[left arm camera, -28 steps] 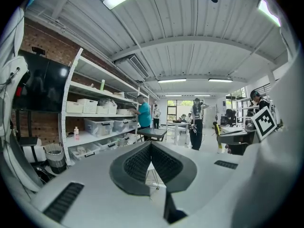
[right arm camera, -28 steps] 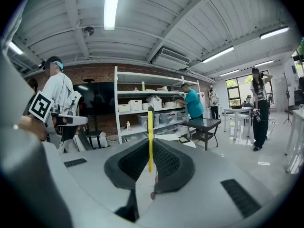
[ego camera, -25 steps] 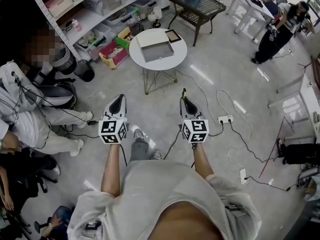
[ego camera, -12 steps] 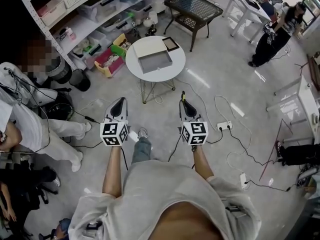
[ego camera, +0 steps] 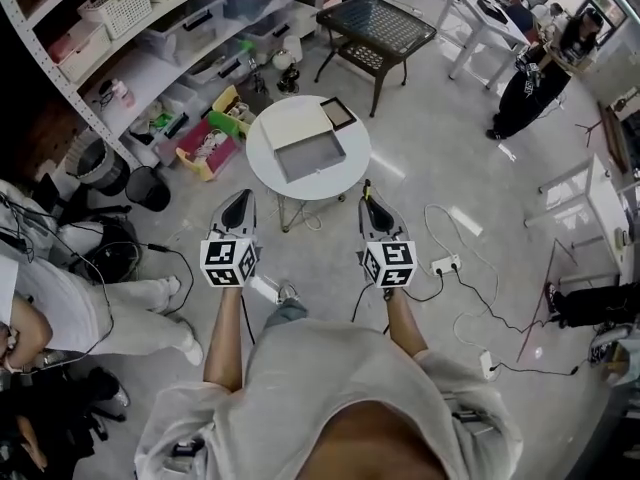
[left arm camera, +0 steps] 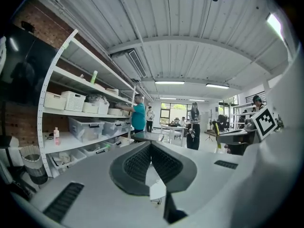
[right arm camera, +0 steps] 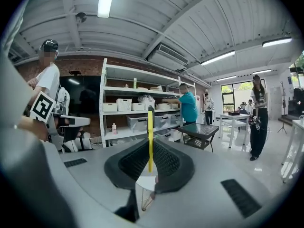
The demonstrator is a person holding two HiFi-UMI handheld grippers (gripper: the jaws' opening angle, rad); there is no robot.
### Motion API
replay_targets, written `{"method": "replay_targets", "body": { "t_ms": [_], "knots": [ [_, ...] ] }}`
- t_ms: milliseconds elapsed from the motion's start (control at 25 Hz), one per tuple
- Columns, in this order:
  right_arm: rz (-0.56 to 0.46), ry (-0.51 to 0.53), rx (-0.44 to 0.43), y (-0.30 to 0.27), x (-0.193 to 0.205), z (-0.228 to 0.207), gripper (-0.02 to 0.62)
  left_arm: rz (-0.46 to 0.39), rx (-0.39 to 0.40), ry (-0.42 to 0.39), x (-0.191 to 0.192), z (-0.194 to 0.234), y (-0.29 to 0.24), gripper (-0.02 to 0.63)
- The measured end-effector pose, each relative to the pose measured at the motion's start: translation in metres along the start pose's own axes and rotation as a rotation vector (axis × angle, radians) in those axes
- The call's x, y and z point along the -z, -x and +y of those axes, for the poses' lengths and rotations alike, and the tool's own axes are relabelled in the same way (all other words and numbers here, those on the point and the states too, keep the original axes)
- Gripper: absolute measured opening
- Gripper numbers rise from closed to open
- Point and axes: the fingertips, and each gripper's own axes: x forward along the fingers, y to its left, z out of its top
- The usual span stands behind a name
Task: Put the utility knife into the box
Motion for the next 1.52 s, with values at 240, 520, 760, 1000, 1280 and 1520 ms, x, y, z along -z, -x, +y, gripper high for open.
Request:
{"method": "replay_targets", "body": {
  "t_ms": [240,520,760,1000,1280,1520],
  "knots": [
    [0.004,0.010,0.036,-0.054,-0.016,0.004,0.048,0.002,0.041,0.008,-0.009,0.043,-0.048,0.020],
    [0.028,0.000,0.068,-0.098,-0.010,0.010,0.048,0.020,0.089,0.006,-0.004,0.076,-0.089,0.020],
    [0.048,-0.013,0.069,-0.114,-0.006,0.009,0.048,0.046,0.100,0.014,0.001,0.083,-0.105,0.020],
    [0.077,-0.017,0.059,-0.141,0.002,0.000,0.048,0.074,0.095,0.021,0.012,0.093,-0.126,0.020],
    [0.081,-0.018,0.003,-0.190,-0.005,-0.022,0.048,0.087,0.045,0.016,0.009,0.107,-0.162,0.020],
    [0.066,-0.004,-0.075,-0.243,-0.026,-0.043,0.048,0.075,-0.014,0.004,-0.010,0.116,-0.204,0.020]
  ]
}}
